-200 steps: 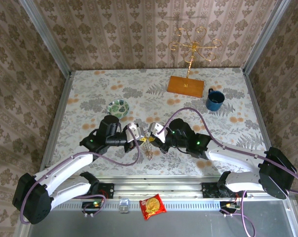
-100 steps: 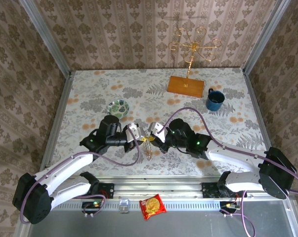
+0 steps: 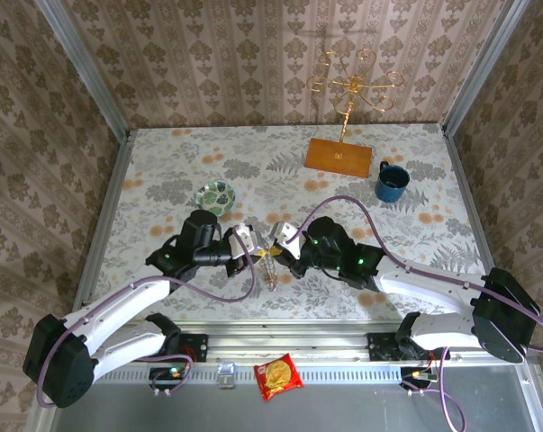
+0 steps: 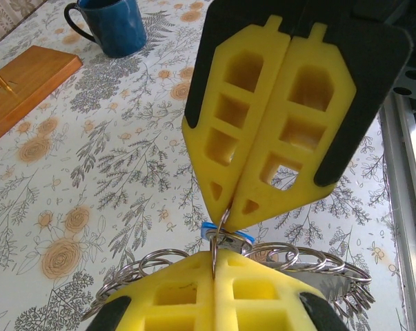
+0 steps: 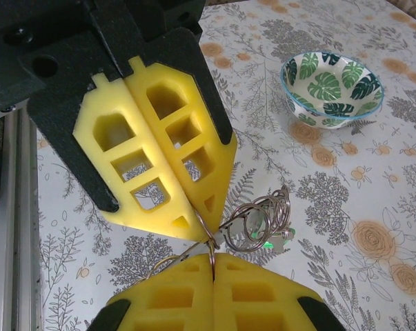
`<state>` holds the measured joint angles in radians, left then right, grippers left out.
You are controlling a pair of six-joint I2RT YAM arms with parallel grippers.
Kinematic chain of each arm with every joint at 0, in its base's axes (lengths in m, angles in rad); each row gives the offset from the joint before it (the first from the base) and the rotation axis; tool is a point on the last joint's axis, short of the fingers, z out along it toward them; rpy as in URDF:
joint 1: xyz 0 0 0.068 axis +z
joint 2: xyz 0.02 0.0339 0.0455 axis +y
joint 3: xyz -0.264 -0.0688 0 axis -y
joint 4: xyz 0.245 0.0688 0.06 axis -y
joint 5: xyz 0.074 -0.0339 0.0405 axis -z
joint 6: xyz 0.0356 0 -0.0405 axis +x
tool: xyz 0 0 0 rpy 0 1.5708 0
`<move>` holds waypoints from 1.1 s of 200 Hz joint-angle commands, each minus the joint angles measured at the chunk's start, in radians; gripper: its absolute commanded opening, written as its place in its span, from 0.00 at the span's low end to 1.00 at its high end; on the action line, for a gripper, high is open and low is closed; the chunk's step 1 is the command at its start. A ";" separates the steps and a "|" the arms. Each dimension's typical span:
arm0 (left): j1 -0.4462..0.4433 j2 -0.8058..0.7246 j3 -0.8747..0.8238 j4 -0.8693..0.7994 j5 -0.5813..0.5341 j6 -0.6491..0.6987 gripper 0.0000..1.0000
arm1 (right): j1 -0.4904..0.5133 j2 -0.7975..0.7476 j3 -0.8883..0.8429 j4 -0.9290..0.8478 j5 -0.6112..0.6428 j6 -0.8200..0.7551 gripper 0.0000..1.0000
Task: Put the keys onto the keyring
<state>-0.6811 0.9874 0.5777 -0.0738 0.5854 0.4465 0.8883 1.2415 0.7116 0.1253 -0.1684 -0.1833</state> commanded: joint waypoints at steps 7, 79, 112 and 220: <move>-0.011 -0.016 0.015 0.011 0.027 0.024 0.00 | -0.008 0.013 0.030 0.033 0.051 0.041 0.00; -0.012 -0.042 -0.020 0.074 0.013 0.009 0.00 | -0.038 0.053 0.023 0.033 -0.032 0.138 0.00; -0.012 -0.059 -0.042 0.111 0.005 -0.008 0.00 | -0.058 0.068 0.017 0.045 -0.082 0.158 0.00; -0.011 -0.067 -0.104 0.258 0.017 -0.081 0.00 | -0.076 0.080 0.043 -0.019 -0.114 0.038 0.06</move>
<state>-0.6811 0.9512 0.4885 0.0814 0.5541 0.4011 0.8268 1.3094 0.7238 0.1497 -0.2932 -0.0841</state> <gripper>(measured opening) 0.057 0.061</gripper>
